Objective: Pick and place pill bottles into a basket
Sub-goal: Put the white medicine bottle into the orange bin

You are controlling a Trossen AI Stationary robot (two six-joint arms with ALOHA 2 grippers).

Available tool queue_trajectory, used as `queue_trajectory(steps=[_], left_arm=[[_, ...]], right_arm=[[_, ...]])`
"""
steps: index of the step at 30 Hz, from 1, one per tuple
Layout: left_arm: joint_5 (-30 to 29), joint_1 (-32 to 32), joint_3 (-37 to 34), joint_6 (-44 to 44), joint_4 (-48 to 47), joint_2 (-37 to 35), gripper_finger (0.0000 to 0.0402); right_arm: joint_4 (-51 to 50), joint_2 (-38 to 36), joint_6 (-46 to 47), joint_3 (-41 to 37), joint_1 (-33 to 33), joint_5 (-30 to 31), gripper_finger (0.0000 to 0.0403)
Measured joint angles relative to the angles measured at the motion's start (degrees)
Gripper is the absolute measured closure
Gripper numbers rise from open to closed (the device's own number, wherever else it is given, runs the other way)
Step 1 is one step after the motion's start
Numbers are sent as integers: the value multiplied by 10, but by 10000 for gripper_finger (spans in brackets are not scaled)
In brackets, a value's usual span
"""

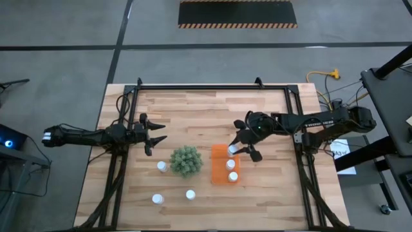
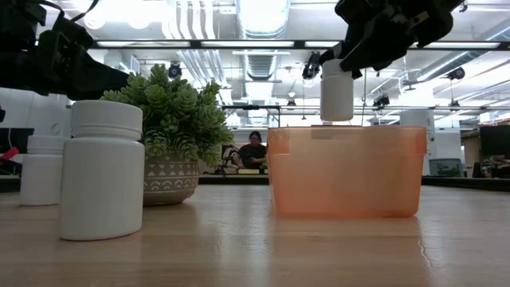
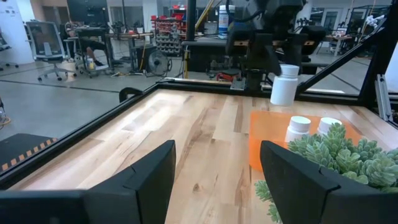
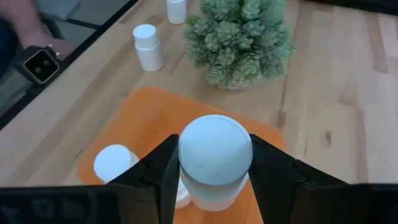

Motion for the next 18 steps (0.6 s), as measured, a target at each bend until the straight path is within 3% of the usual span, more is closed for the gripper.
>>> queue_trajectory(steps=[18], left_arm=[[0,0,0,0,0,0,184]], right_arm=[[60,0,2,-45,0,-6,257]])
